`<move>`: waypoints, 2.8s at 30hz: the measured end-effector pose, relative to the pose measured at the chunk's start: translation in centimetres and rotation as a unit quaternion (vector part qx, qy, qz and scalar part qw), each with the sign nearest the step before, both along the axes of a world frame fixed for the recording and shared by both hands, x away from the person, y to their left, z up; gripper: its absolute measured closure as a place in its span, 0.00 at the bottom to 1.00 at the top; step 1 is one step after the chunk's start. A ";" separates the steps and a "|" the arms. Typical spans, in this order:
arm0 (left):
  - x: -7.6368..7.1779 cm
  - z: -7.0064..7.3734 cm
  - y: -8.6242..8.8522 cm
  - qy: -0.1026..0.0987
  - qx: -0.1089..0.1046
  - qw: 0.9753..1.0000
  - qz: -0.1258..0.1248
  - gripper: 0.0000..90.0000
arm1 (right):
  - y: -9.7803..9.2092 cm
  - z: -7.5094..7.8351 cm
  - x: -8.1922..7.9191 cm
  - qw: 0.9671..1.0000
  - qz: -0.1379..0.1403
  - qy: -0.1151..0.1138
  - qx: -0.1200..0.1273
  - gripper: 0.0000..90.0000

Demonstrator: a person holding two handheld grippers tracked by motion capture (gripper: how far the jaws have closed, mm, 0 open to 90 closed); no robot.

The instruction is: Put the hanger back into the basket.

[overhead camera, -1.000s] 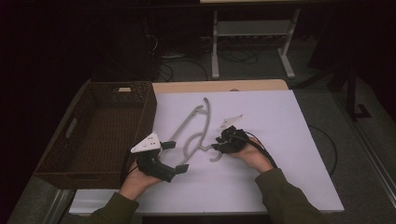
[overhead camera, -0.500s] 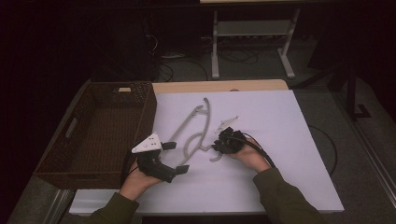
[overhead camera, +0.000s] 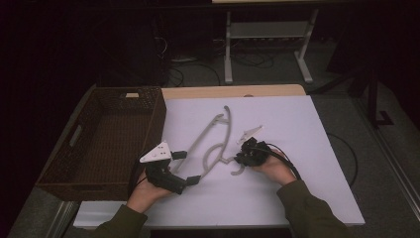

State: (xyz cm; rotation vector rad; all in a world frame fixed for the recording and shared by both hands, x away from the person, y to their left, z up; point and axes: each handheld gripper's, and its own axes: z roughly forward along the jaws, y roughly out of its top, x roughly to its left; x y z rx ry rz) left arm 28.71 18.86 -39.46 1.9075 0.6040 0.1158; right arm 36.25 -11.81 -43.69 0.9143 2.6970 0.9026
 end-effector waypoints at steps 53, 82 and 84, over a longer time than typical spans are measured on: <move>-0.1 -0.4 -0.8 0.003 0.012 1.000 -0.010 0.00 | -6.3 1.1 3.5 0.994 -0.107 -0.025 -0.017 1.00; -0.3 -1.1 -4.3 0.010 0.054 0.997 -0.045 0.07 | -9.9 3.7 -7.0 0.987 -0.071 -0.071 0.123 0.34; -0.3 -1.3 -5.1 0.012 0.061 0.997 -0.052 0.10 | -9.9 3.4 -7.7 0.987 -0.068 -0.068 0.125 0.33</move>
